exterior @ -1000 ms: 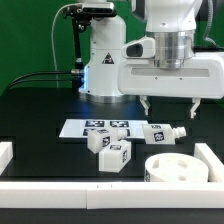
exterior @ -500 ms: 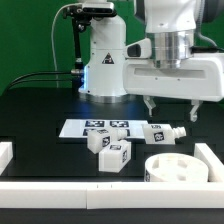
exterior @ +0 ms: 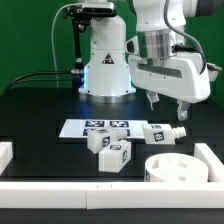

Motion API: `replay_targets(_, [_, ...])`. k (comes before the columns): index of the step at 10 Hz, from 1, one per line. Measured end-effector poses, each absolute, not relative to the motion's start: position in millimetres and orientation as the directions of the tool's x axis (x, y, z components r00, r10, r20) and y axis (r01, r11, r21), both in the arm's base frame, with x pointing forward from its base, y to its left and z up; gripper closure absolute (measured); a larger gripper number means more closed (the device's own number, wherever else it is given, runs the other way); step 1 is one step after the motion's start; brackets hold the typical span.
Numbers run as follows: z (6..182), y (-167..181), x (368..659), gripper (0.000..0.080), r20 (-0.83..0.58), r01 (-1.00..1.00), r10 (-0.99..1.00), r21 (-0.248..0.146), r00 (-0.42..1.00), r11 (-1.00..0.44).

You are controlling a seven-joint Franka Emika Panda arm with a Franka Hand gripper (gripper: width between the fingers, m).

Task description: Assemble stool

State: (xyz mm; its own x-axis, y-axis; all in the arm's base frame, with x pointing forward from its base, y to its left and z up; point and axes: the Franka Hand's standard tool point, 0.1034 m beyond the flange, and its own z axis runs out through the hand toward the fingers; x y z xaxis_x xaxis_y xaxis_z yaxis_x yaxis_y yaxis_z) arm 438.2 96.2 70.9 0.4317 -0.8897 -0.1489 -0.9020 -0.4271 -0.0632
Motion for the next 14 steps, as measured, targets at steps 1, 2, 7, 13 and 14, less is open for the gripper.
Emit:
replay_targets(1, [69.5,95.9,436.6,0.0151,-0.149,-0.902,-0.890,-0.060,0.431,-0.427])
replay_targets(2, [60.2,91.3,427.6,0.0151,-0.151,-0.917,-0.905,-0.058,0.399,-0.394])
replay_targets(7, [28.9,92.1,408.5,0.0150,-0.118,-0.916,-0.909,-0.039,0.400,-0.398])
replay_targets(13, [28.9,92.1,408.5,0.0648,-0.118,-0.916,-0.909,-0.039,0.400,-0.398])
replay_targets(14, [28.9,92.1,408.5,0.0750,-0.118,-0.916,-0.909,-0.039,0.400,-0.398])
